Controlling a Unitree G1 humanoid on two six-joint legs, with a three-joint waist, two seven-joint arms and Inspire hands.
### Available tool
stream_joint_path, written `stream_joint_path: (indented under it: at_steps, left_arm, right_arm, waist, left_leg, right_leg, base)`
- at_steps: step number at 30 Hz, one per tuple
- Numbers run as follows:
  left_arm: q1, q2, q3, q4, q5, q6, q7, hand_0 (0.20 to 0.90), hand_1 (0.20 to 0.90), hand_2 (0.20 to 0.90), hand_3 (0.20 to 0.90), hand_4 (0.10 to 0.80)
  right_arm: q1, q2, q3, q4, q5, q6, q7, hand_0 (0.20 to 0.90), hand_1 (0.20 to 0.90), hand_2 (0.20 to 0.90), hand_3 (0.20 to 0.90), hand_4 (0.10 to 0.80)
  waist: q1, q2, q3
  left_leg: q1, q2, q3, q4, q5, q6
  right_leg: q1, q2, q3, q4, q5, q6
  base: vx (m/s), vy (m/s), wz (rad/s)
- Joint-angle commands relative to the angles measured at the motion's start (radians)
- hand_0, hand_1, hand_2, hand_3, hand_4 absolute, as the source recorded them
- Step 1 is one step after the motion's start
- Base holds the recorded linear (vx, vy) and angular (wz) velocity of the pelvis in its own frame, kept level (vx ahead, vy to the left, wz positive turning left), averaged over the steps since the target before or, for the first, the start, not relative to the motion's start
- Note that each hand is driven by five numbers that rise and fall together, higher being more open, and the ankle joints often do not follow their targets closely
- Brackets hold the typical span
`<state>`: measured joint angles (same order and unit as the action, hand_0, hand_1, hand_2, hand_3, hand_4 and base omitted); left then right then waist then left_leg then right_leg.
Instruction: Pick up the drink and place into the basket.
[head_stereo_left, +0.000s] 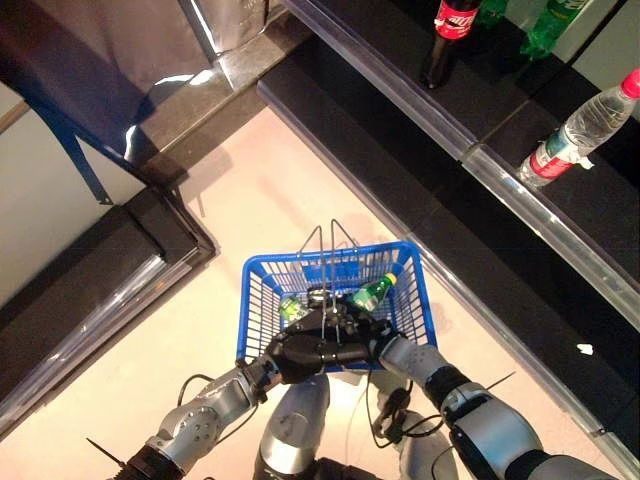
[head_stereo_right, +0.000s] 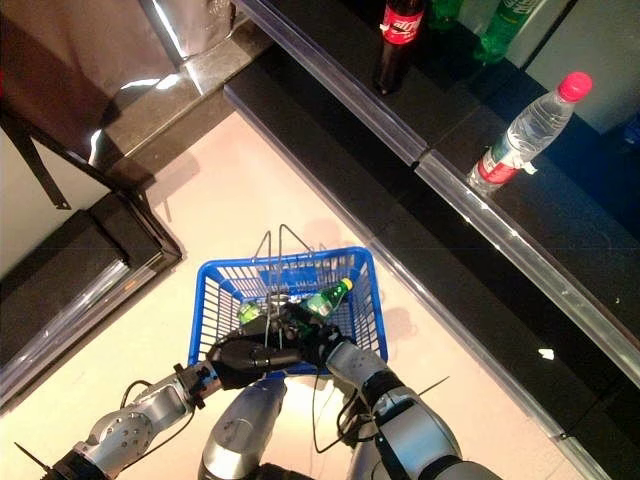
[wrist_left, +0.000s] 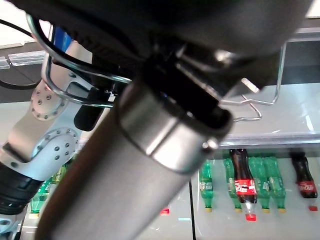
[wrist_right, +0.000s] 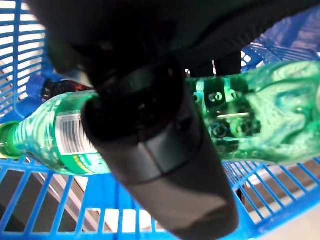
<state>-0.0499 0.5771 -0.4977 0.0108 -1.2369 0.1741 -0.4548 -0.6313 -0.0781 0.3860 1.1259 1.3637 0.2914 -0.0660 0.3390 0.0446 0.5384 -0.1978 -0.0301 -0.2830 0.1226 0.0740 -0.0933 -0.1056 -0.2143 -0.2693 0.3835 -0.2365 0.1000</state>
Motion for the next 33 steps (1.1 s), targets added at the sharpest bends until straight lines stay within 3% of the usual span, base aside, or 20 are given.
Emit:
stream_joint_path:
  at_steps: [1, 10, 20, 33]
  left_arm:
    - [-0.160, -0.145, 0.020, -0.541, -0.164, -0.115, -0.237, 0.300, 0.300, 0.300, 0.200, 0.100]
    - [-0.182, -0.171, 0.017, -0.528, -0.173, -0.091, -0.220, 0.300, 0.300, 0.300, 0.200, 0.100]
    - [-0.168, -0.192, 0.019, -0.466, -0.158, -0.124, -0.199, 0.300, 0.300, 0.300, 0.200, 0.100]
    - [-0.020, -0.223, 0.105, -0.254, -0.097, -0.224, -0.230, 0.300, 0.300, 0.300, 0.200, 0.100]
  right_arm:
    - [-0.029, 0.070, -0.022, 0.038, -0.037, 0.033, 0.013, 0.900, 0.900, 0.900, 0.900, 0.800]
    - [-0.047, 0.056, -0.056, 0.064, -0.027, -0.006, 0.038, 0.900, 0.900, 0.900, 0.900, 0.800]
    - [0.009, 0.017, -0.056, -0.012, -0.037, -0.042, 0.101, 0.900, 0.900, 0.900, 0.900, 0.800]
    - [0.306, -0.087, -0.026, -0.432, -0.067, -0.121, 0.172, 0.900, 0.900, 0.900, 0.900, 0.800]
  waist:
    - [0.015, 0.067, -0.084]
    - [0.008, 0.061, -0.074]
    - [-0.015, 0.049, -0.074]
    - [-0.076, -0.003, -0.098]
  left_leg:
    - [-0.017, -0.044, -0.028, 0.052, 0.005, 0.108]
    - [-0.017, -0.038, -0.018, 0.042, 0.009, 0.112]
    - [-0.012, -0.023, 0.002, 0.014, 0.021, 0.112]
    - [0.021, 0.011, 0.042, -0.031, 0.028, 0.106]
  right_leg:
    - [-0.005, 0.004, -0.016, -0.067, 0.198, -0.080]
    - [-0.014, 0.010, -0.011, -0.065, 0.203, -0.077]
    - [-0.022, 0.017, -0.004, -0.078, 0.211, -0.074]
    - [-0.016, 0.040, 0.013, -0.112, 0.218, -0.070]
  base:
    - [0.000, 0.000, 0.00]
    - [0.000, 0.000, 0.00]
    - [-0.003, 0.007, 0.00]
    - [0.001, -0.003, -0.02]
